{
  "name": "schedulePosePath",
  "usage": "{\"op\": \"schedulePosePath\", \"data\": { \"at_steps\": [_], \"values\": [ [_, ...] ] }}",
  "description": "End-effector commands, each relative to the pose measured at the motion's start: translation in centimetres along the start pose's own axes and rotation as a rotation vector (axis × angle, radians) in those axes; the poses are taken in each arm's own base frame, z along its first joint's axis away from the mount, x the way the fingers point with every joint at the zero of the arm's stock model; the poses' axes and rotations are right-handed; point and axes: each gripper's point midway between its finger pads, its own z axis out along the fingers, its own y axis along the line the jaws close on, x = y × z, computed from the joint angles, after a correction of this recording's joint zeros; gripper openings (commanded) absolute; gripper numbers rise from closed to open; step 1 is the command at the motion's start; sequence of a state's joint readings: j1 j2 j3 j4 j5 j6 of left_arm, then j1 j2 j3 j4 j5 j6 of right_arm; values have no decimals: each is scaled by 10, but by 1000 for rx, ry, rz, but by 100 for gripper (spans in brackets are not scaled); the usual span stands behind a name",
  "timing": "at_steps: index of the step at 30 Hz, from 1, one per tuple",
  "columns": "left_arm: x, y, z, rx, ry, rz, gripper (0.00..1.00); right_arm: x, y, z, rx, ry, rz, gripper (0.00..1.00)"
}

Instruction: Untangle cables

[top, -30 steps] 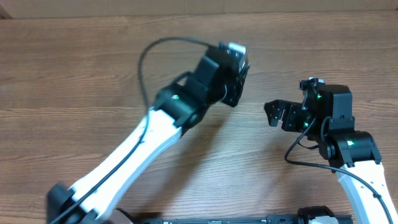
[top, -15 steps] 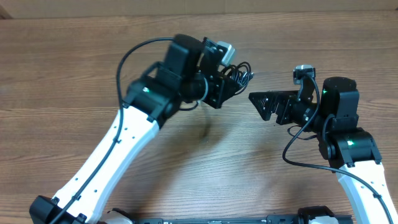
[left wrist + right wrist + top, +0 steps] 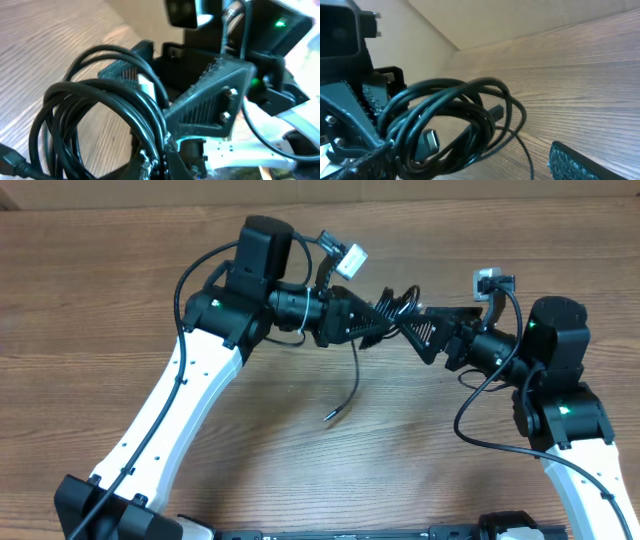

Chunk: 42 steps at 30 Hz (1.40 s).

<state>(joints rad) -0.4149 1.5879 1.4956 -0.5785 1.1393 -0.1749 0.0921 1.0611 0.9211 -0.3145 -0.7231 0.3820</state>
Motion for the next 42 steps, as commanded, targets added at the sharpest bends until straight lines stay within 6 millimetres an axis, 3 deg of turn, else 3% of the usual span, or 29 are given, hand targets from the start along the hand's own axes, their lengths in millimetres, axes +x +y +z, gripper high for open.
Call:
{"op": "schedulePosePath", "data": {
  "at_steps": [1, 4, 7, 10, 13, 15, 17, 18, 20, 21, 23, 27, 34, 40, 42],
  "values": [
    [-2, -35, -5, 185, 12, 46, 4, -13, -9, -3, 74, -47, 11, 85],
    [-8, -31, -11, 175, -6, 20, 4, -10, -13, -2, 94, -36, 19, 72],
    [-11, -32, -19, 201, -14, 3, 4, -9, -35, -4, 205, -49, 47, 63],
    [-10, -43, -29, 283, -4, -1, 4, -5, -79, -14, 441, -83, 127, 24],
    [-10, -44, -32, 291, -5, -10, 4, -1, -100, -17, 534, -97, 206, 8],
    [-12, -35, -33, 251, -20, -17, 4, 1, -102, -15, 539, -88, 212, 4],
    [-17, -18, -34, 156, -49, -34, 4, 5, -95, -11, 492, -59, 218, 6],
    [-17, -12, -34, 126, -56, -42, 4, 7, -85, -6, 431, -33, 201, 12],
    [-19, -1, -33, 60, -69, -54, 4, 17, -45, 7, 193, 69, 85, 51],
    [-19, 2, -32, 42, -72, -56, 4, 20, -30, 9, 102, 98, 48, 62],
    [-20, 2, -32, 45, -72, -98, 4, 24, 0, 9, -68, 136, -4, 71],
    [-18, -2, -31, 69, -62, -169, 4, 16, 14, 8, -142, 114, -50, 73],
    [-20, -34, -30, 227, -20, -129, 4, 1, 22, 9, -169, 57, -114, 74],
    [-12, -54, -8, 278, 31, -103, 4, -9, -3, 14, -33, 3, -106, 67],
    [-10, -57, -5, 286, 41, -101, 4, -13, -3, 15, -35, -10, -118, 60]
  ]
}}
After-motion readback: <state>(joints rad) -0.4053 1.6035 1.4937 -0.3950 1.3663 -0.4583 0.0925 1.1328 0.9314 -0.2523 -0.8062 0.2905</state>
